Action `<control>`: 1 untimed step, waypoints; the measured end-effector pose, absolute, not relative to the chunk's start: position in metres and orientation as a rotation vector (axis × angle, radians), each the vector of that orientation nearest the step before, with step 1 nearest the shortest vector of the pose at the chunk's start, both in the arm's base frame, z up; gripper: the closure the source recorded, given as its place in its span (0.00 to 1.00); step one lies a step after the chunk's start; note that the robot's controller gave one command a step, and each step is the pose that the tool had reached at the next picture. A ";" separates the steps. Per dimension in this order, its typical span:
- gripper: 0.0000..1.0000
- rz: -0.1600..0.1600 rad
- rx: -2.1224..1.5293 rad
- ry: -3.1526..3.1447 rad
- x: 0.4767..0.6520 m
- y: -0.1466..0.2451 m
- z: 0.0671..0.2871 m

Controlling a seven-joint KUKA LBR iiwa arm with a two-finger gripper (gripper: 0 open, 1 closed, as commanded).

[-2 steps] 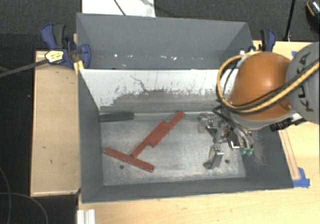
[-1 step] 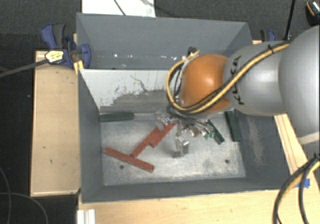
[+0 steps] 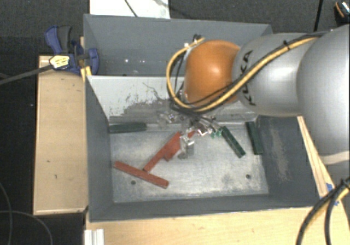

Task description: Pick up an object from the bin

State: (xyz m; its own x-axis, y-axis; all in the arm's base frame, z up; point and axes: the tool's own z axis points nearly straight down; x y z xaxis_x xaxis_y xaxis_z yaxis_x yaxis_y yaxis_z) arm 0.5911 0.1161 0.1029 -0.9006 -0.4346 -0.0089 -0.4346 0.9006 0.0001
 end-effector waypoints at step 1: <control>0.00 0.000 -0.650 3.073 0.590 0.090 0.101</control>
Offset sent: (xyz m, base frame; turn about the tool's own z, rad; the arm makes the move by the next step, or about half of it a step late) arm -0.0018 -0.0248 -0.0029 0.0274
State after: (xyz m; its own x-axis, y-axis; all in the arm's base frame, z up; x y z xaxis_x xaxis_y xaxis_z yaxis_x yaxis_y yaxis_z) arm 0.5899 0.0903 0.1007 -0.9143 -0.4050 -0.0004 -0.4050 0.9143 0.0001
